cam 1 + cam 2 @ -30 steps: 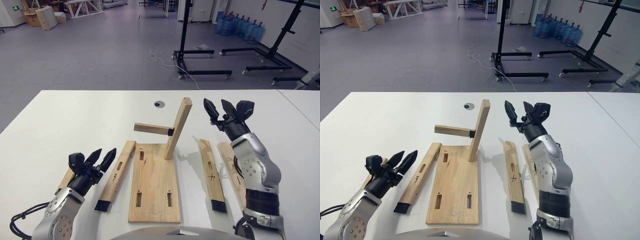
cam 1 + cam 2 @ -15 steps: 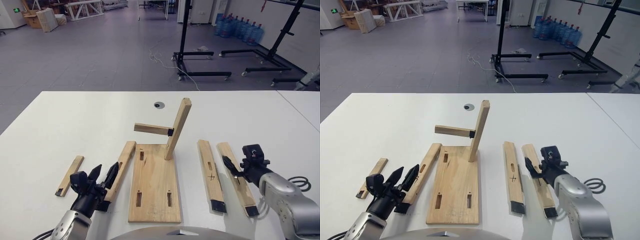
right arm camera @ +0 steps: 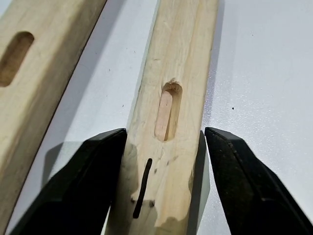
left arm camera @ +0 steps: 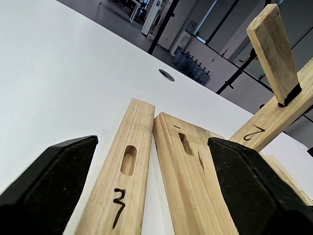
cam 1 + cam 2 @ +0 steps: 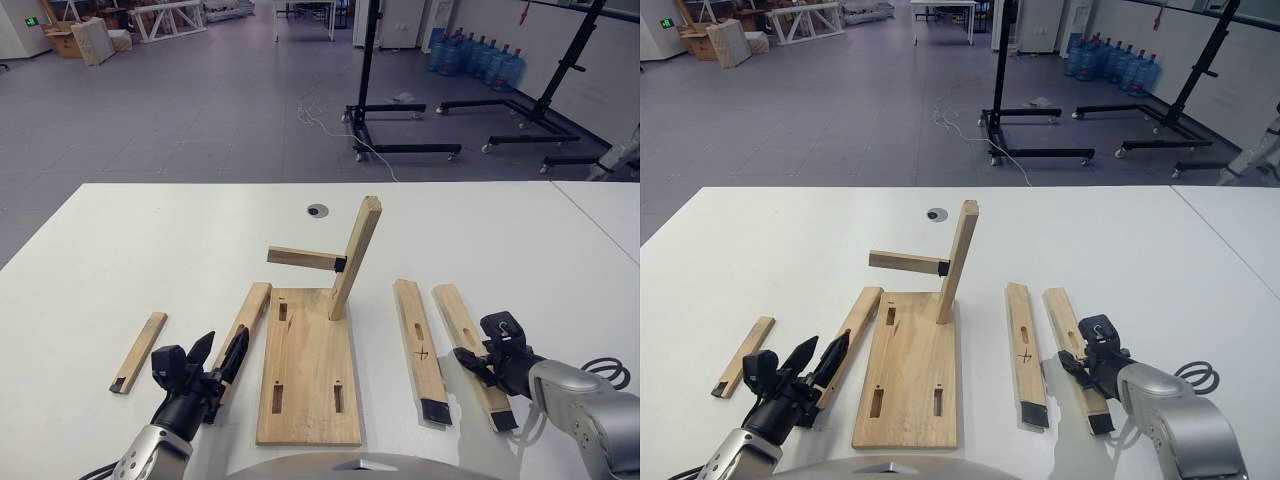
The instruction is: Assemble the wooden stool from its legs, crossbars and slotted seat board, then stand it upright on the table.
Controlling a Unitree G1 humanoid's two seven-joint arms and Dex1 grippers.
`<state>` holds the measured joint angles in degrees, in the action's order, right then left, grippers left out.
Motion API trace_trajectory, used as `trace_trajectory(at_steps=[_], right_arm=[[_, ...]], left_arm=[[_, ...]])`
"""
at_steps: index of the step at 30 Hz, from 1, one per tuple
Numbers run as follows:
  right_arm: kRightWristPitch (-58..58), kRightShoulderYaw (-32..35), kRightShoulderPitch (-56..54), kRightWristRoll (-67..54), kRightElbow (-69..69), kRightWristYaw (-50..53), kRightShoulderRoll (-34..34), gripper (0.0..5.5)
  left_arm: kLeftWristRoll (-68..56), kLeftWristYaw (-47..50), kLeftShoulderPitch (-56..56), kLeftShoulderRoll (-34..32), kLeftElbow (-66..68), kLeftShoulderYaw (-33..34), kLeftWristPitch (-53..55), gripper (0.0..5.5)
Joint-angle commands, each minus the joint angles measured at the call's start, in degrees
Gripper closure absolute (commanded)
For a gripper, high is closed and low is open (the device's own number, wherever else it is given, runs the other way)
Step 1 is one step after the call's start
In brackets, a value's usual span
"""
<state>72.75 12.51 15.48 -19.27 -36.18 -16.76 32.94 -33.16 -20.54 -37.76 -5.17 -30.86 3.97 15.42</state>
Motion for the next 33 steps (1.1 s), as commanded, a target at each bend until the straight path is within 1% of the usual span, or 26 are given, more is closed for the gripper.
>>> trace_trajectory(at_steps=[1,3,5,8,9,10,13,17,19,20,22,23,25,26,27,29,33], right_arm=[[7.66,1.05,-2.86,-1.06,5.22,0.47,-2.62,3.21],[8.38,0.87,-4.1,-1.35,5.72,0.37,-2.81,3.38],[2.72,-1.51,-5.31,-0.12,6.27,-0.52,-1.15,3.41],[-2.26,-2.05,-10.01,0.41,9.09,-0.31,-2.17,3.43],[-5.03,-2.27,-11.33,0.94,10.24,-0.16,-2.52,3.43],[-10.43,-3.31,-13.46,2.18,11.14,-0.45,-2.52,3.43],[-23.68,-3.64,-22.63,4.6,16.39,-0.17,-3.57,3.44],[-38.26,-0.98,-31.14,5.84,25.0,0.32,-5.27,3.44],[-45.04,2.85,-37.53,1.11,28.6,-1.81,-7.56,3.44],[-46.56,4.56,-39.6,-1.75,29.3,-3.07,-8.49,3.44],[-47.22,7.17,-42.62,-8.23,29.01,-6.06,-9.83,3.44],[-45.47,8.99,-44.32,-13.39,28.6,-7.1,-10.76,3.44],[-39.48,12.45,-46.07,-25.71,27.76,-9.33,-11.97,3.44],[-36.74,13.32,-44.59,-31.14,26.4,-11.83,-11.56,3.44],[-32.0,14.15,-41.93,-39.1,24.79,-15.1,-10.6,3.44],[-24.9,13.51,-35.95,-48.99,21.06,-21.98,-8.08,3.45],[-19.7,6.82,-27.88,-55.28,11.94,-30.15,-6.18,3.45]], left_arm=[[1.62,0.85,0.87,0.4,1.48,-1.29,-0.69,1.37],[1.9,0.91,1.0,0.28,1.69,-1.62,-0.95,1.37],[1.82,0.84,0.87,0.02,1.89,-1.35,-1.02,1.37],[1.42,0.5,1.16,-0.7,2.64,-0.39,-0.99,1.37],[1.21,0.32,1.82,-1.22,2.81,-0.02,-0.65,1.37],[0.79,0.12,2.77,-1.87,3.04,0.74,-0.28,1.37],[-0.04,-0.35,4.86,-3.11,3.95,2.74,-0.31,1.37],[-1.59,-2.16,9.08,-5.52,5.69,4.81,0.39,1.37],[-3.45,-4.16,11.25,-7.12,5.18,5.78,0.74,1.37],[-4.62,-5.46,12.09,-8.0,4.89,6.2,0.96,1.37],[-7.07,-7.79,13.23,-9.29,4.22,7.04,1.35,1.37],[-8.3,-9.0,13.5,-9.8,4.0,7.42,1.53,1.37],[-10.54,-11.22,13.57,-10.51,3.59,7.87,1.85,1.37],[-11.5,-12.3,13.87,-11.08,3.62,7.89,2.26,1.37],[-12.28,-13.06,14.06,-11.67,3.66,7.83,2.99,1.37],[-14.26,-14.49,14.02,-12.83,2.77,7.64,4.53,1.37],[-22.18,-19.57,13.2,-16.57,-1.29,8.42,8.67,1.37]])
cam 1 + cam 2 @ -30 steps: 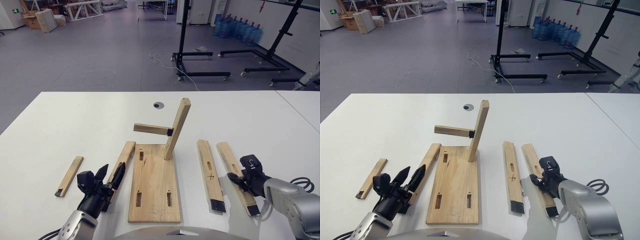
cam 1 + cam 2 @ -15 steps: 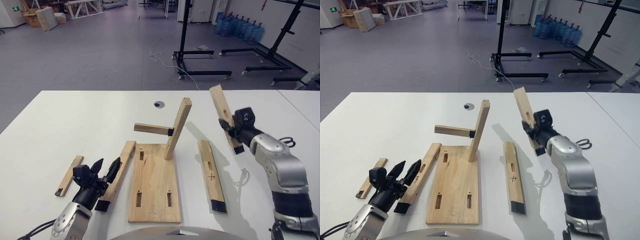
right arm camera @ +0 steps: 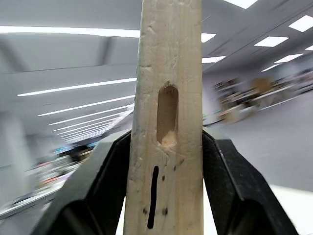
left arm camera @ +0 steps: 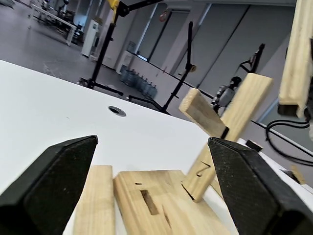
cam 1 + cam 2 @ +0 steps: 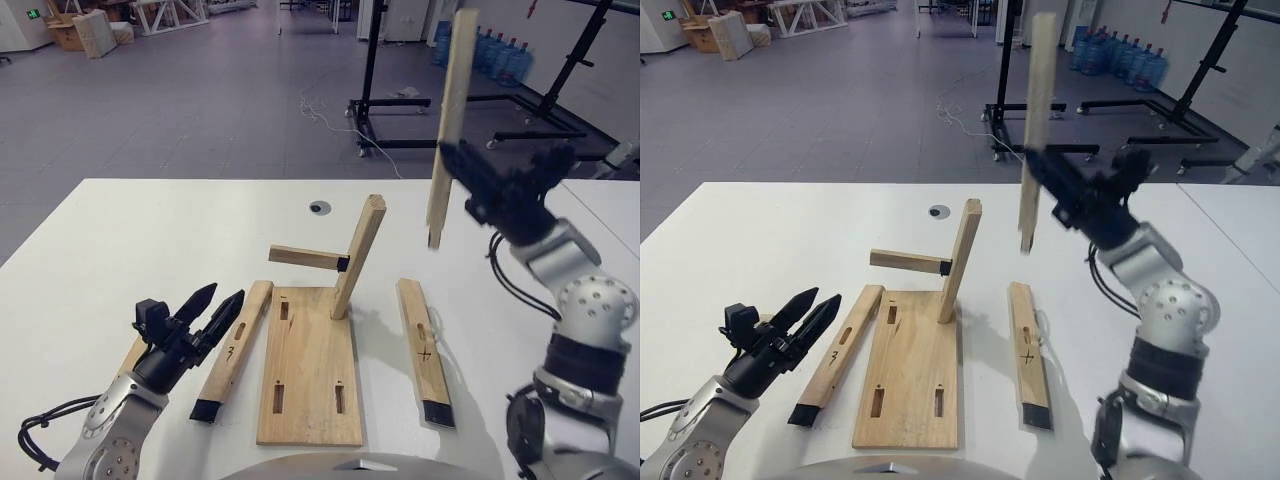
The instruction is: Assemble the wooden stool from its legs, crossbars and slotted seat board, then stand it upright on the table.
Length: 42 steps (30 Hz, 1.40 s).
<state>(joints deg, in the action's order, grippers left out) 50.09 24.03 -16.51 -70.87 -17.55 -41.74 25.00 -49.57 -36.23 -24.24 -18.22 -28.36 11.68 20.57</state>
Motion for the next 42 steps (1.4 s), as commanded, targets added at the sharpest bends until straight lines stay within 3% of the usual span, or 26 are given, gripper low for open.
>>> trace_trajectory(at_steps=[1,9,13,25,32,42], right_arm=[[3.1,-5.95,5.1,-3.85,-8.01,-6.38,2.0,3.45],[-10.93,-26.39,5.91,19.54,-7.79,-18.56,2.89,3.45],[-17.09,-32.9,3.82,27.29,-4.75,-21.78,1.58,3.45],[-18.35,-37.58,0.0,28.57,0.46,-26.18,-1.04,3.45],[-18.47,-39.67,-1.87,29.86,4.89,-28.93,-0.95,3.47],[-15.67,-36.24,-2.55,28.01,7.17,-28.17,-0.32,3.49]], left_arm=[[-7.38,-4.87,-0.17,-4.55,-4.51,0.93,4.51,1.37],[-13.17,-8.78,2.32,-10.39,-5.98,-1.68,11.55,1.37],[-14.61,-9.73,5.62,-11.9,-5.3,-2.5,13.76,1.37],[-3.16,-9.57,9.69,-8.36,-4.35,-8.3,7.37,1.37],[-4.18,-9.29,8.92,-5.1,-7.22,-8.84,5.06,1.37],[-4.12,-10.81,4.91,-7.55,-10.8,-8.18,4.81,1.37]])
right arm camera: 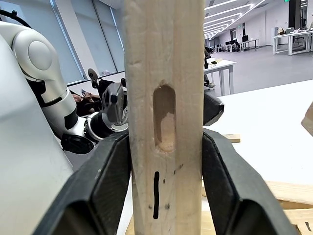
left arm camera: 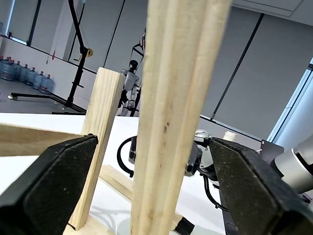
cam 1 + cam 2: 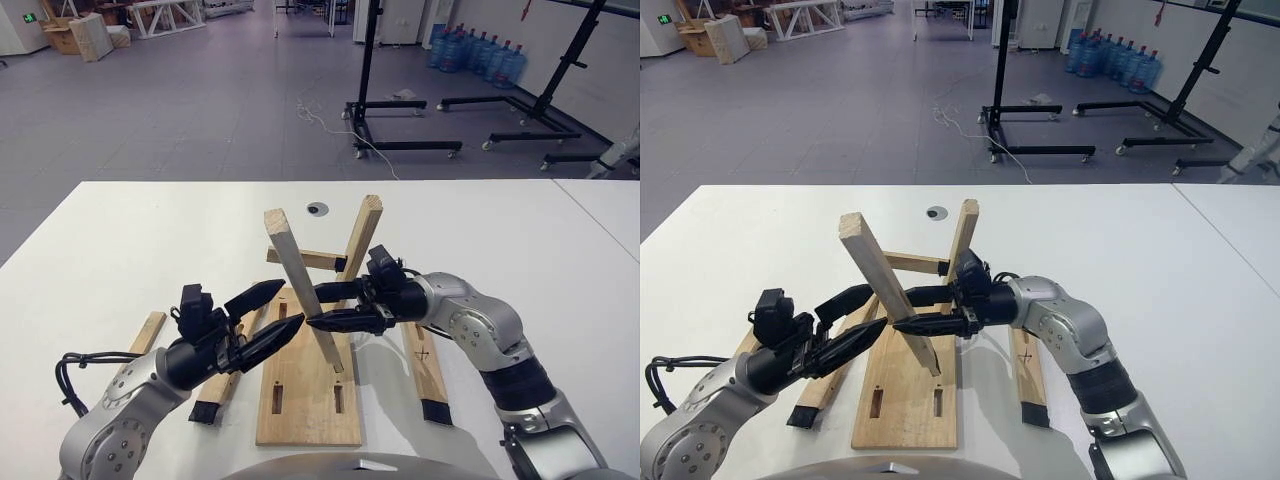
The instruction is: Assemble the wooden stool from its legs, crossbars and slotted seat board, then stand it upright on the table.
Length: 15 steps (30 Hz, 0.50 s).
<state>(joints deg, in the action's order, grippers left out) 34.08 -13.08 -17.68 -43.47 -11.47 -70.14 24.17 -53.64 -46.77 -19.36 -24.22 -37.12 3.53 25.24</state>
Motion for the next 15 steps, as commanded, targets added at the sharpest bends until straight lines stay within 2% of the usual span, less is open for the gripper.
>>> trace_trajectory(at_steps=[1,9,15], right_arm=[[0.1,0.68,-1.54,1.16,1.36,0.07,0.57,3.49],[-3.79,-5.07,-1.58,8.33,2.46,-3.64,1.57,3.49],[-5.11,-5.75,-2.69,9.93,3.04,-4.51,0.77,3.49]], left_arm=[[0.25,0.13,0.62,-1.62,-2.33,-0.24,0.17,1.37],[2.83,2.13,6.43,-2.25,-1.19,-2.3,0.5,1.37],[3.07,1.98,6.69,-3.13,-0.63,-2.77,1.21,1.37]])
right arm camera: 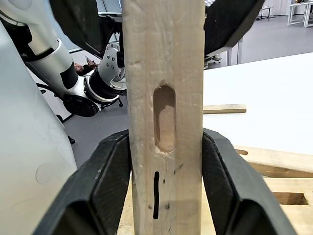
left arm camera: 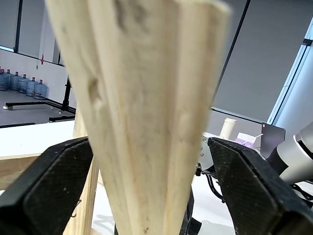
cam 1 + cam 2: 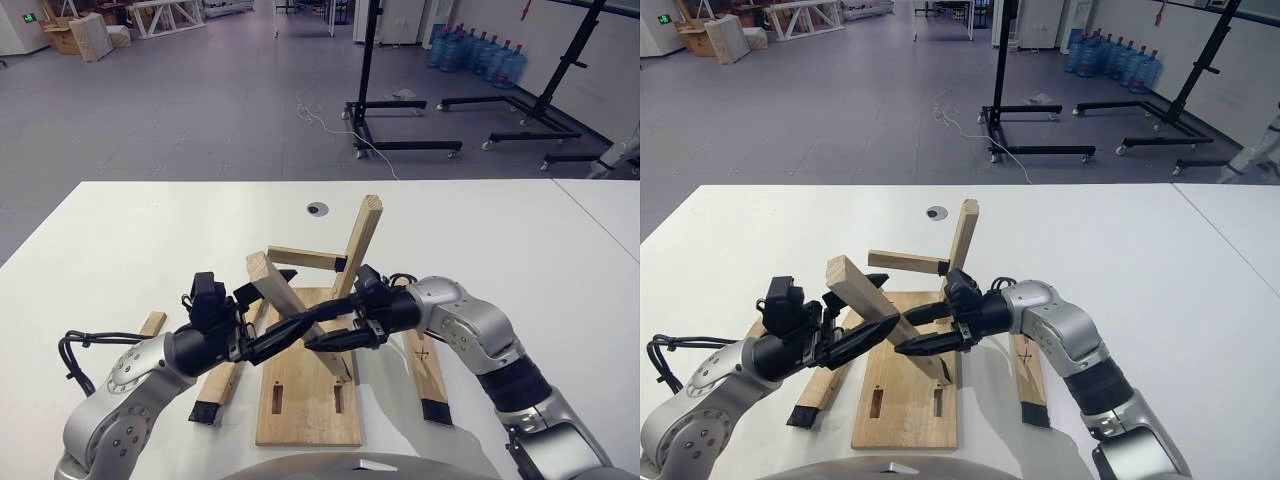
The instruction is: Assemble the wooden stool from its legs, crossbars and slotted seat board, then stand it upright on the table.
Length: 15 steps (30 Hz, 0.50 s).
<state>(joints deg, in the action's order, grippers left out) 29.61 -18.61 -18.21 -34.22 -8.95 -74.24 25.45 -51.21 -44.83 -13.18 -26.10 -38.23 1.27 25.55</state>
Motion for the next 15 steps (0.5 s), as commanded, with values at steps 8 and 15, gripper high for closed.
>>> trace_trajectory(at_steps=[8,15], right_arm=[[-1.64,-0.49,-2.47,2.02,1.39,-2.0,0.36,3.49],[-3.76,-1.12,-3.16,4.62,3.89,-2.15,-0.07,3.49]], left_arm=[[1.66,0.98,2.15,-0.22,1.86,-1.06,-0.19,2.52],[1.62,-0.82,2.09,0.66,2.29,-2.12,-1.13,3.4]])
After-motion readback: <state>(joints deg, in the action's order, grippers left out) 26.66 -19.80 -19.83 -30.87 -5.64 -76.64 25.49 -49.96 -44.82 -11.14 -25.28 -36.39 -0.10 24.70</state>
